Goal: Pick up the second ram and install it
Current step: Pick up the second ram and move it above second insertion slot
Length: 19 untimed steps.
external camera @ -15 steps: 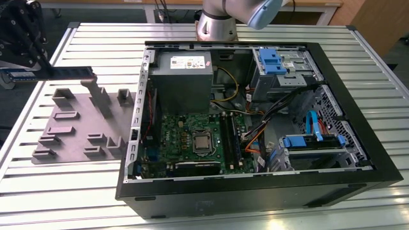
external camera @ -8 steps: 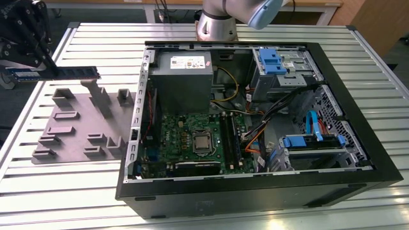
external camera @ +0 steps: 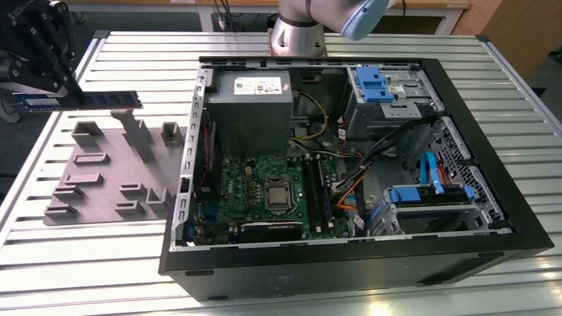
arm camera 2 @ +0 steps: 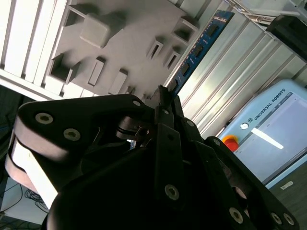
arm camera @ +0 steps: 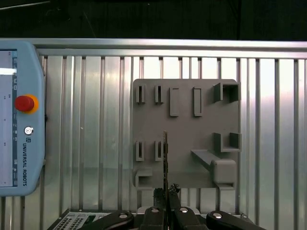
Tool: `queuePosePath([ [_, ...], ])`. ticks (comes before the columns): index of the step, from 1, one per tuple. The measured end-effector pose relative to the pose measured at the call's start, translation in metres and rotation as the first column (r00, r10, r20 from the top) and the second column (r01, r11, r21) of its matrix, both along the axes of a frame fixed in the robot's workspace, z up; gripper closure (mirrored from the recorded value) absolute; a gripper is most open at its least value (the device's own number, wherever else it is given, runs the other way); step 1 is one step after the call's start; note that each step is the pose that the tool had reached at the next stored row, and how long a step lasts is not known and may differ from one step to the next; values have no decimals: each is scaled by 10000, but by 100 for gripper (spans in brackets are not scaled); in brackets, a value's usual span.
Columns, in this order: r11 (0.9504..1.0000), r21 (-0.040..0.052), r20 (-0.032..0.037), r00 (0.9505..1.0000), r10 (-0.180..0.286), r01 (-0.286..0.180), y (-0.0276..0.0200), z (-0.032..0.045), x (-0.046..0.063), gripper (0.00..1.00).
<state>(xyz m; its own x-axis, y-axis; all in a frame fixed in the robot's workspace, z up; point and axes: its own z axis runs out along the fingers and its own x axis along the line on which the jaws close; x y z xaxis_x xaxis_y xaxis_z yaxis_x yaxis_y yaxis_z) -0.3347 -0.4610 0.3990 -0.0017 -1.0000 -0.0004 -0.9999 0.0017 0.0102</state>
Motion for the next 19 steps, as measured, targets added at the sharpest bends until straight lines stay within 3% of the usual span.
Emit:
queuePosePath([
  [19,10000,0,-1,10000,-1,1,0,0,154,86],
])
